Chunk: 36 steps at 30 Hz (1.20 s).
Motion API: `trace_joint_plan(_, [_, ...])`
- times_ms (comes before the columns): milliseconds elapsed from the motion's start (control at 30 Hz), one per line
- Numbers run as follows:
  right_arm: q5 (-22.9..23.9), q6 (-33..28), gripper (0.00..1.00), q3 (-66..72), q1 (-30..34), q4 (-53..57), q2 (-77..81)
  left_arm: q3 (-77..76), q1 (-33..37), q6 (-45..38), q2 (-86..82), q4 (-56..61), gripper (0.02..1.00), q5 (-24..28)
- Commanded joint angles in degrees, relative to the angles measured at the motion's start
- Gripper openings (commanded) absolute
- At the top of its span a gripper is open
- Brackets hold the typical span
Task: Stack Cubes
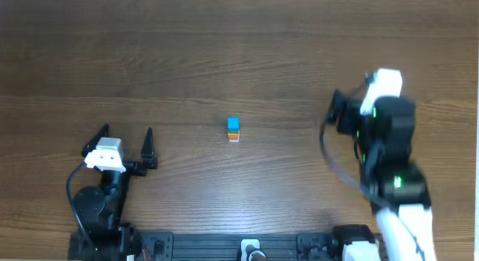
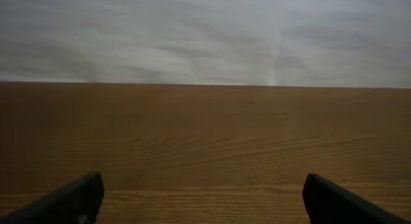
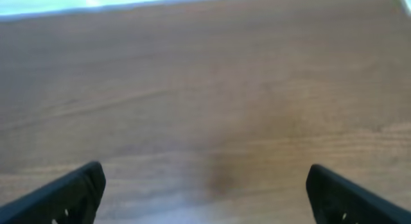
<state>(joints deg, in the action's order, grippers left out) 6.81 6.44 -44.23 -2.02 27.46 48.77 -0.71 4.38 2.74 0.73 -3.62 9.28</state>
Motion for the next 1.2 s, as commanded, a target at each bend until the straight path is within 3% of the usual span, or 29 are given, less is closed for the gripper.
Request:
trace_joint_plan(33, [-3.15,-0.92,0.993,10.78,-0.11,-4.87,-13.75,0.33,0.39,-0.83,-0.39,0.15,1.0,0.72])
trace_joint_plan(167, [-5.97,0.11,0.993,18.43,-0.09,-8.76,-25.55,0.33,0.39,-0.83,-0.39,0.13,1.0,0.72])
trace_joint_plan(433, [-6.36,1.62,0.991,31.52,-0.02,-17.86,-39.06,0.33,0.39,-0.83,-0.39,0.15,1.0,0.72])
trace_joint_plan(733, [-9.07,-2.91,0.993,39.34,0.59,-20.39,-45.7,0.33,0.39,-0.83,-0.39,0.13,0.998,0.72])
trace_joint_plan(1200, [-8.87,-2.89,0.993,42.4,0.72,-20.02,-48.46,0.33,0.39,-0.83,-0.39,0.15,1.0,0.72])
